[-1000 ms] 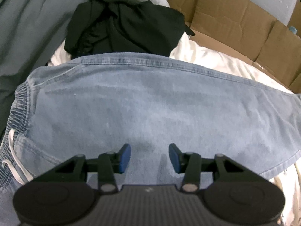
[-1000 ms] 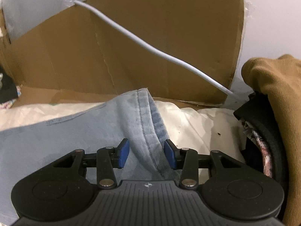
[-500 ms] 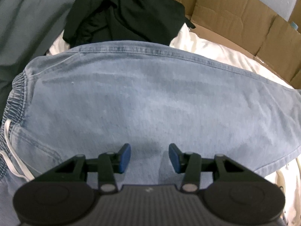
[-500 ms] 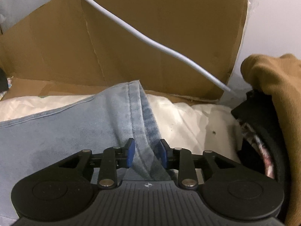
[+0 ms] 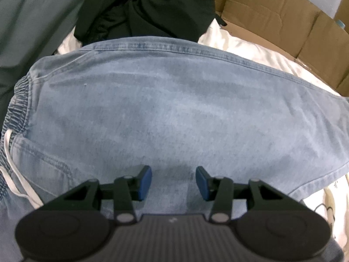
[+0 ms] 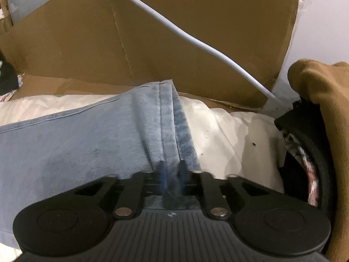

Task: Fold clothes
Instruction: 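Pinch the jeans leg edge with the right gripper and release it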

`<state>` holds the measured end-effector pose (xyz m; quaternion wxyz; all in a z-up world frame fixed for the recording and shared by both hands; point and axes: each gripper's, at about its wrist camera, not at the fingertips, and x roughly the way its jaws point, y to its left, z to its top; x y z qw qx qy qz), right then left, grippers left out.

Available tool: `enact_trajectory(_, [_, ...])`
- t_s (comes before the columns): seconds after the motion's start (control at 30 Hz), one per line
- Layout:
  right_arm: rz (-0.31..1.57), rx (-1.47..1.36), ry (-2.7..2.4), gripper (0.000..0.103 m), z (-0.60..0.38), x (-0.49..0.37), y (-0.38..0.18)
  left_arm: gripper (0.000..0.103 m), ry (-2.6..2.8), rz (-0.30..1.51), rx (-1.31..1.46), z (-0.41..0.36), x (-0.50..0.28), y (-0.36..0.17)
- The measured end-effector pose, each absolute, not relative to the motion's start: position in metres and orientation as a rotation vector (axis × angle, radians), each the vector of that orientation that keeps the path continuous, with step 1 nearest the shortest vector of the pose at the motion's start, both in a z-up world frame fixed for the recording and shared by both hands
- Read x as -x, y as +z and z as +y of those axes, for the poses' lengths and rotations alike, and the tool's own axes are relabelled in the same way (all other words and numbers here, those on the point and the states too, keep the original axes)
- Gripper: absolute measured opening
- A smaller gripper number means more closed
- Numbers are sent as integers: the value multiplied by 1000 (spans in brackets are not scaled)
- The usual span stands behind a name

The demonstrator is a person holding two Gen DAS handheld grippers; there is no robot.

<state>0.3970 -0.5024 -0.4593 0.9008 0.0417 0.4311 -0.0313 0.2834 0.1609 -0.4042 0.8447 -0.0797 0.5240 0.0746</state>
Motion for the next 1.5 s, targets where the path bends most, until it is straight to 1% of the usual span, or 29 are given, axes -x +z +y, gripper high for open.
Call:
enact_trajectory(0.17, [852, -48, -71, 0, -502, -391, -453, 48, 156, 1100, 173, 161, -284, -403])
enact_trajectory(0.37, [799, 40, -127, 0, -498, -386, -443, 48, 151, 1094, 172, 161, -283, -402])
enact_trajectory(0.53, [830, 84, -149, 0, -495, -389, -449, 48, 149, 1094, 176, 163, -283, -402])
enact_trajectory(0.67, [852, 89, -206, 2, -496, -393, -452, 48, 151, 1095, 180, 164, -282, -402])
enact_trajectory(0.83, [784, 19, -202, 6, -498, -375, -432, 48, 148, 1092, 199, 165, -279, -399])
enact_trajectory(0.93, [772, -11, -177, 22, -489, -359, -427, 48, 136, 1091, 208, 164, -275, -397])
enact_trajectory(0.97, [771, -18, -165, 32, -485, -354, -427, 48, 133, 1092, 207, 163, -273, -396])
enact_trajectory(1.0, [771, -22, -152, 35, -482, -350, -427, 48, 130, 1093, 205, 162, -272, -396])
enact_trajectory(1.13, [805, -5, -90, 35, -464, -342, -440, 48, 93, 1107, 196, 153, -265, -398])
enact_trajectory(1.3, [907, 50, -111, 33, -460, -344, -466, 48, 58, 1128, 219, 144, -259, -407])
enact_trajectory(1.5, [925, 133, -143, 33, -463, -347, -468, 49, -26, 1138, 203, 124, -260, -412])
